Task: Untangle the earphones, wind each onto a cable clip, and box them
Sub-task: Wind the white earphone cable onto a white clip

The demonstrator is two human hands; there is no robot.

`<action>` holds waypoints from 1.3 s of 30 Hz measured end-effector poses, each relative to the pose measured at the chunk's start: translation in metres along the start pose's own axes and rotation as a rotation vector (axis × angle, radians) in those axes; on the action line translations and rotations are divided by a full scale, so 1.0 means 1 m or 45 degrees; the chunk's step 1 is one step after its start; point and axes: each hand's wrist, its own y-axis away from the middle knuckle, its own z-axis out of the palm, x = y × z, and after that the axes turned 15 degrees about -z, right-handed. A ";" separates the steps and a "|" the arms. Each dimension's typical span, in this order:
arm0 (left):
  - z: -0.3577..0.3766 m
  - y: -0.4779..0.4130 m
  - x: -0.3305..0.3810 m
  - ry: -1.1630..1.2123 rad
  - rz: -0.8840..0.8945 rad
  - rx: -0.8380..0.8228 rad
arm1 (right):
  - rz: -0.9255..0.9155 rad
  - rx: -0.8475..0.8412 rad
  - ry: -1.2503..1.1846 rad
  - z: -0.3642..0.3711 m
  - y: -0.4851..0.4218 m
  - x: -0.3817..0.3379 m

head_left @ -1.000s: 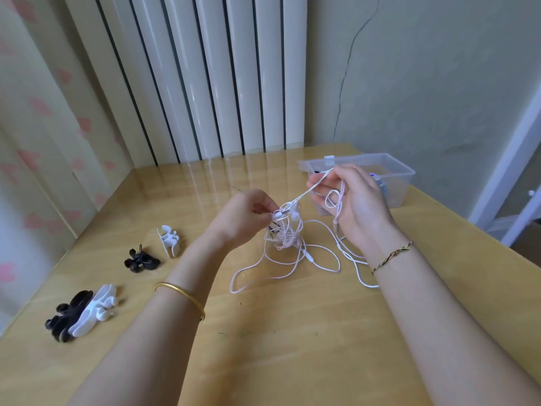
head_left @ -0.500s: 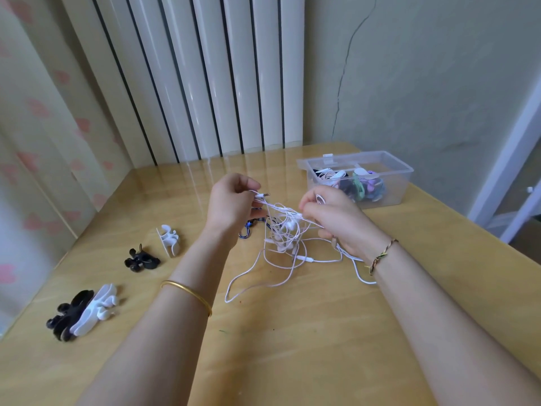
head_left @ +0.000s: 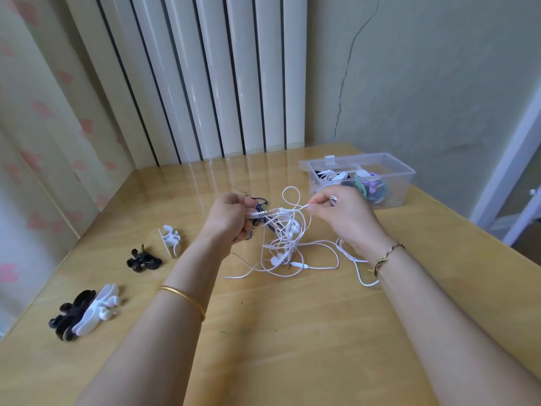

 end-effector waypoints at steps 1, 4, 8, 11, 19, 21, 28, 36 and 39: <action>-0.001 0.001 0.001 -0.050 -0.012 -0.008 | -0.017 0.011 0.000 0.000 -0.001 0.000; 0.000 0.002 0.004 -0.358 0.083 0.074 | -0.040 0.020 -0.032 0.000 -0.002 -0.002; 0.005 0.015 0.011 -0.429 0.541 0.172 | -0.046 0.036 -0.041 0.001 -0.004 -0.005; 0.015 0.026 0.012 -0.406 0.562 -0.225 | -0.021 0.041 -0.039 0.004 -0.005 -0.008; 0.024 0.012 0.005 -0.391 0.597 -0.021 | -0.030 0.104 -0.214 -0.001 -0.001 -0.014; 0.021 0.009 0.005 -0.320 0.539 0.019 | 0.004 0.128 -0.252 -0.004 -0.002 -0.015; 0.012 -0.001 0.004 -0.113 0.256 0.098 | 0.174 0.416 -0.527 -0.010 -0.001 -0.018; 0.004 -0.012 -0.004 -0.094 0.148 0.244 | 0.271 0.701 -0.987 -0.010 0.000 -0.020; 0.003 -0.014 -0.006 -0.187 0.110 0.233 | 0.265 0.590 -0.921 -0.007 0.000 -0.018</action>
